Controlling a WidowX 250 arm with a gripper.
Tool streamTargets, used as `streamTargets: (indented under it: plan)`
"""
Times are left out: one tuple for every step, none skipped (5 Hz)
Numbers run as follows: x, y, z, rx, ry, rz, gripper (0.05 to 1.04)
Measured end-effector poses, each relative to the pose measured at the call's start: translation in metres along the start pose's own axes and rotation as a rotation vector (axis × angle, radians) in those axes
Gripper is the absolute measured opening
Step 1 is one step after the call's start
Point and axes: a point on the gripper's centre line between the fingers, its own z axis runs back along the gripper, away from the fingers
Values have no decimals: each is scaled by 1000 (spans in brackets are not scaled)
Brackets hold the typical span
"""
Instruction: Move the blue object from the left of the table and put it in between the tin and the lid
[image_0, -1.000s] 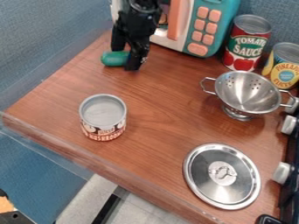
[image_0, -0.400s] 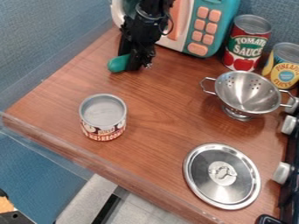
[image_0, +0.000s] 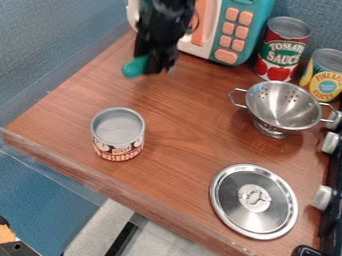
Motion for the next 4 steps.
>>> streamTargets:
  plan:
    - [-8, -12, 45, 26, -68, 46, 431]
    - [-18, -37, 68, -1, -107, 79, 432]
    - [-31, -84, 71, -30, -111, 61, 431]
    - [-47, -121, 62, -93, -121, 44, 431]
